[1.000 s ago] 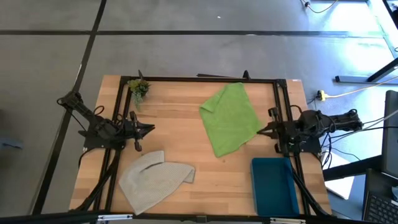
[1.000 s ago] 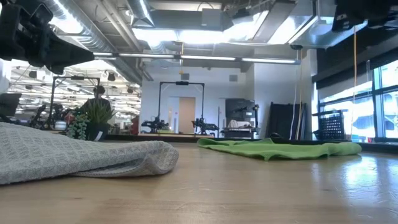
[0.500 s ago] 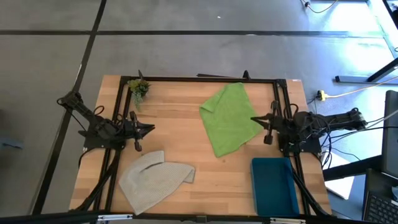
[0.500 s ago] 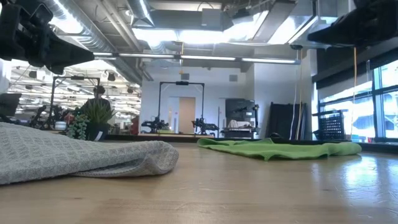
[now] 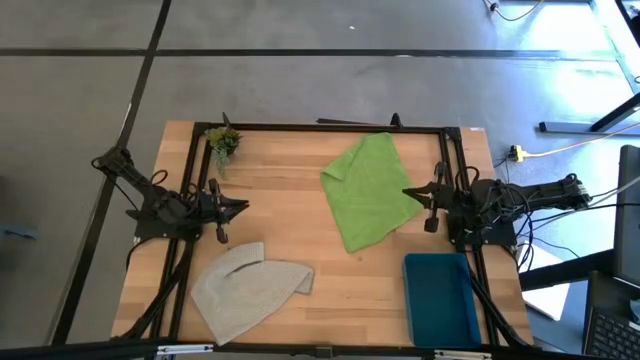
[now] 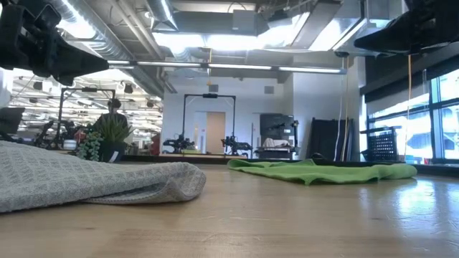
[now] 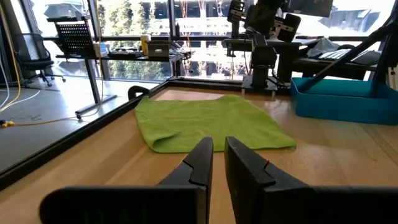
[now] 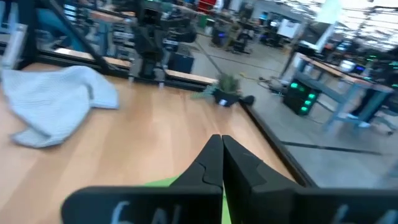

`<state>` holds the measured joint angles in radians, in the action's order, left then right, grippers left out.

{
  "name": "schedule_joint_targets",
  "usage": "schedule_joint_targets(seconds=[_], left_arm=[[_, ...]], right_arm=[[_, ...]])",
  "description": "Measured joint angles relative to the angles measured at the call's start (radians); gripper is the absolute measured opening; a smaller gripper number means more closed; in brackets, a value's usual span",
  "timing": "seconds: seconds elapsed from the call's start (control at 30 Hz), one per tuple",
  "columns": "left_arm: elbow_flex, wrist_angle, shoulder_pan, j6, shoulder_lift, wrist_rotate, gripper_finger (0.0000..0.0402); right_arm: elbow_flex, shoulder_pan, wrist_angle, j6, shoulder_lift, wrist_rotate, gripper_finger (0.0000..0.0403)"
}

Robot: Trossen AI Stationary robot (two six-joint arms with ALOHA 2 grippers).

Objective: Roll microfiber towels into tight, uniform cylinder then place into a basket
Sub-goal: Roll the green microfiber cloth

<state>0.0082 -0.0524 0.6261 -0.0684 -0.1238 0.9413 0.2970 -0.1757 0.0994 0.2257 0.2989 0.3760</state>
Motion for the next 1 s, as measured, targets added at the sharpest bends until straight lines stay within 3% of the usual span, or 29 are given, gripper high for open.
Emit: schedule_joint_targets(seconds=[0.23,0.6,0.83,1.0], left_arm=[[0.0,-0.001,0.0,0.003,0.0,0.0,0.003],[0.004,-0.134,0.0,0.216,0.0,-0.021,0.003],[0.082,-0.137,-0.008,0.373,-0.007,-0.069,0.003],[0.157,-0.136,-0.051,0.453,-0.069,-0.069,0.003]], right_arm=[[0.0,0.004,-0.064,-0.003,0.0,-0.037,0.0004],[0.0,0.05,-0.158,0.079,0.0,-0.037,0.0006],[0.002,0.126,-0.249,0.12,0.01,-0.03,0.0003],[0.072,0.203,-0.221,0.119,0.091,-0.029,0.0002]])
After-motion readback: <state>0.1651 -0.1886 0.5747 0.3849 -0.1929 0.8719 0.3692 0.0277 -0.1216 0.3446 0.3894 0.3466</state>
